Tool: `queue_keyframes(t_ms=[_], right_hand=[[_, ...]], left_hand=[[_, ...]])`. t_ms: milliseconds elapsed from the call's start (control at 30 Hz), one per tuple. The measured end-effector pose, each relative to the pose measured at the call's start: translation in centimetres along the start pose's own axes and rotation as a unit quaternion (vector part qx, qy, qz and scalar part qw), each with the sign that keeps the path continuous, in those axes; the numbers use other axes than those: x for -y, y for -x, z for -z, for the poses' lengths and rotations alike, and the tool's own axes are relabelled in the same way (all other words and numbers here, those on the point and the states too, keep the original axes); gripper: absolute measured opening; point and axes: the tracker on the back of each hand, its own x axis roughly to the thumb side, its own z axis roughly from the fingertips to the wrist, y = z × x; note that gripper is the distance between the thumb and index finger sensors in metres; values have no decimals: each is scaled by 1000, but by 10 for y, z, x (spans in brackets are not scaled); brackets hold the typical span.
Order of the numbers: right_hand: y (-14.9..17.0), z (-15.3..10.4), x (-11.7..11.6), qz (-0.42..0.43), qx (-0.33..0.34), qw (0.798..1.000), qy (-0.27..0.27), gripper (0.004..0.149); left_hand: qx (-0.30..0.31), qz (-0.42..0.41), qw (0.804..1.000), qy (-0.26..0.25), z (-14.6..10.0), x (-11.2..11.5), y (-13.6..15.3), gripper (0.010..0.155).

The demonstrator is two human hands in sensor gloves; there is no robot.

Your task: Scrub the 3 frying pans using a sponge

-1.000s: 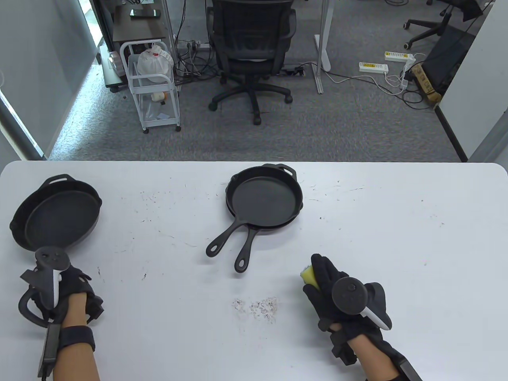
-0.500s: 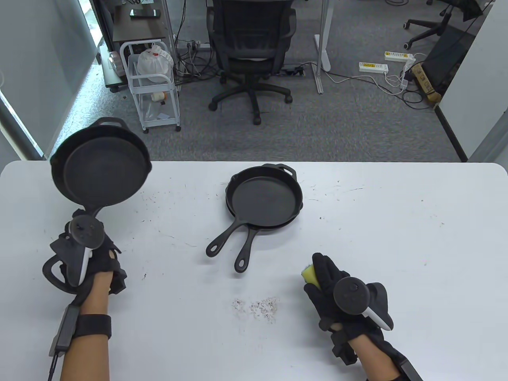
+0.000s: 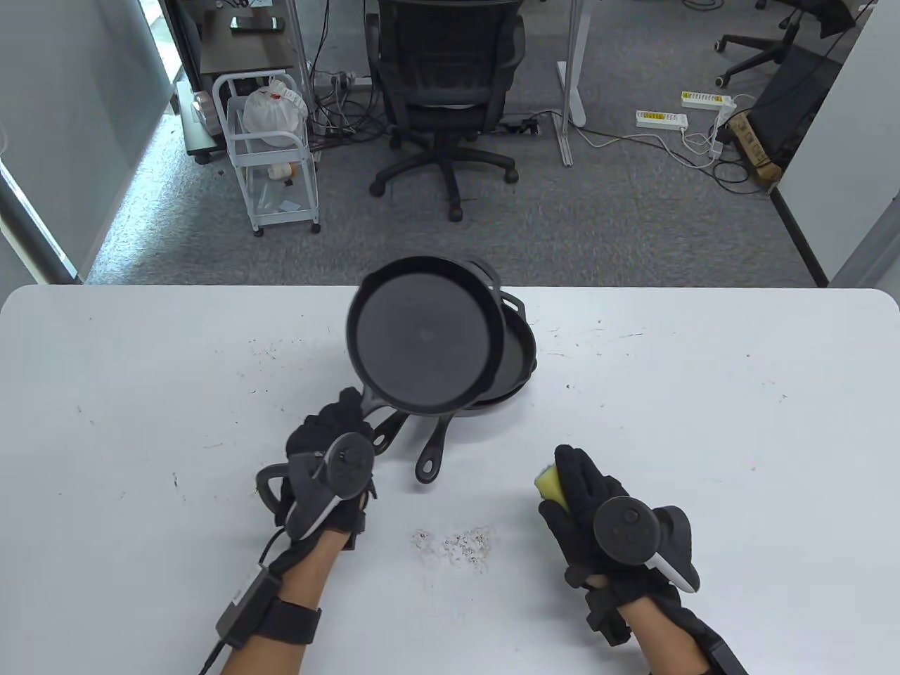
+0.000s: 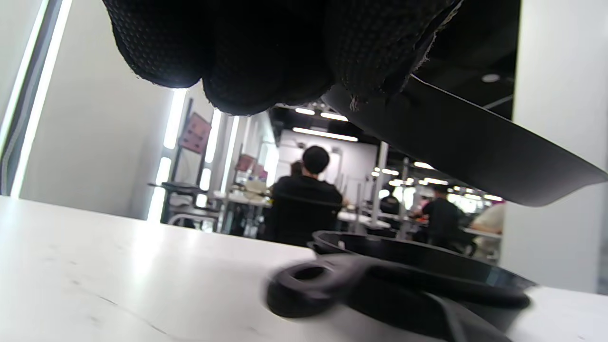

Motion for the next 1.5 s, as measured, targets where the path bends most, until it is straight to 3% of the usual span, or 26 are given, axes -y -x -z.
queue_keyframes(t_ms=[133, 267, 467, 667, 800, 900, 1033, 1233, 1500], right_hand=[[0, -1, 1, -2, -2, 1000, 14, 72], [0, -2, 4, -6, -4, 1000, 30, 72], [-2, -3, 4, -46, -7, 998, 48, 70], [-17, -2, -8, -162, 5, 986, 46, 68], [-24, -3, -13, -217, 4, 974, 70, 69], [-18, -4, -4, -231, -32, 966, 110, 70], [5, -3, 13, -206, -103, 962, 147, 72], [19, 2, 15, -205, -130, 965, 95, 71], [-22, 0, -10, -245, 0, 969, 37, 71]], left_hand=[[46, -10, 999, 22, -18, 19, -41, 62], [79, -5, 997, 12, -36, 29, -61, 62], [129, -10, 991, 15, -52, 24, -71, 62], [201, -38, 977, 57, -72, 25, -88, 62], [253, -21, 967, 38, -82, 20, -101, 62], [269, 1, 963, 15, -89, 16, -105, 62], [278, 8, 960, -10, -91, 12, -104, 62], [233, 22, 971, -39, -87, 6, -94, 61], [202, 16, 978, -46, -85, 6, -85, 62]])
